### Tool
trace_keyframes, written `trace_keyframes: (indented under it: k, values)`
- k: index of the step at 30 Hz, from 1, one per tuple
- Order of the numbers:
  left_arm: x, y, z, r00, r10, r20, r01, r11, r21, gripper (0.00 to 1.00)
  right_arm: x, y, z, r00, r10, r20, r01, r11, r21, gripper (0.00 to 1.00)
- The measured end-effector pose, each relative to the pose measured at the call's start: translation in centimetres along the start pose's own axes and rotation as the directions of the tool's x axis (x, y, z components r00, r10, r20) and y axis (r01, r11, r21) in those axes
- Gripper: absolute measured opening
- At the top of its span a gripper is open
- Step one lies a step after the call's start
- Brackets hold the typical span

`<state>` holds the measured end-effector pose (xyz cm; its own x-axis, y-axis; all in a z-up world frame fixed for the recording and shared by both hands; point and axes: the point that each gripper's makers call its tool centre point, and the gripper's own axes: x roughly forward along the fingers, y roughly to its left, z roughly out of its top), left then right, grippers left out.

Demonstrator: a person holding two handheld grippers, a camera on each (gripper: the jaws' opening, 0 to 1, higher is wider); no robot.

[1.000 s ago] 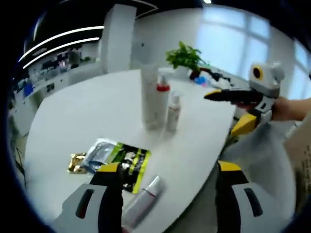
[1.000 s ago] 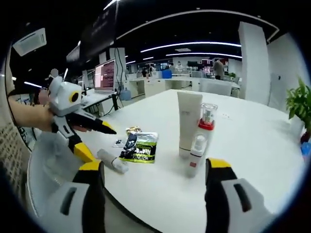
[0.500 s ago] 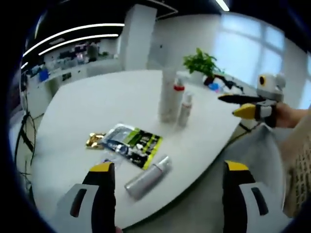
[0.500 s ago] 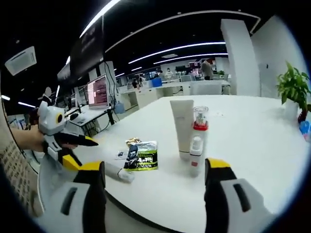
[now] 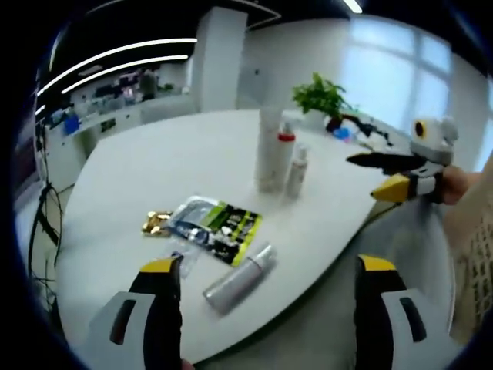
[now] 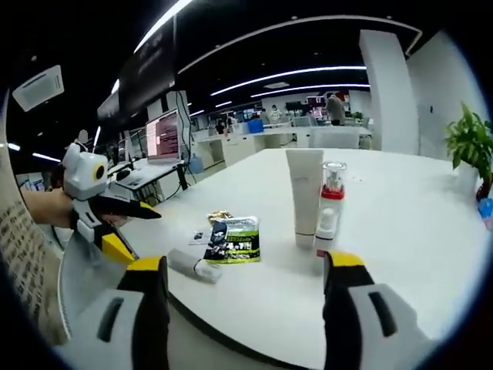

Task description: Arrange the skincare products in the storage area until every visible bottle or jar stands upright without overlapping.

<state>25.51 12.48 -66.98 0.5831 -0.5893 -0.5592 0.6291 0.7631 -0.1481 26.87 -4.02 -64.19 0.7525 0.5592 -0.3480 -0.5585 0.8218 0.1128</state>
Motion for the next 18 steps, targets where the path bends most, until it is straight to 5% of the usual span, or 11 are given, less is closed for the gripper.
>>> trace_keyframes:
  k: [8, 12, 18]
  values:
    - [0.5, 0.1, -0.5, 0.999, -0.008, -0.037, 0.008, 1.000, 0.009, 0.91, 0.0, 0.0, -0.1, 1.000, 0.007, -0.006, -0.007, 1.000, -0.004, 0.82]
    - [1.1, 0.9, -1.3, 0.993, -0.020, -0.113, 0.028, 0.997, 0.068, 0.89, 0.0, -0.3, -0.2, 1.000, 0.004, 0.000, -0.004, 1.000, -0.005, 0.81]
    - [2.8, 2.3, -3.3, 0.962, -0.035, -0.270, 0.087, 0.979, 0.184, 0.80, 0.0, -0.4, -0.3, 1.000, 0.005, 0.003, -0.005, 1.000, -0.013, 0.81]
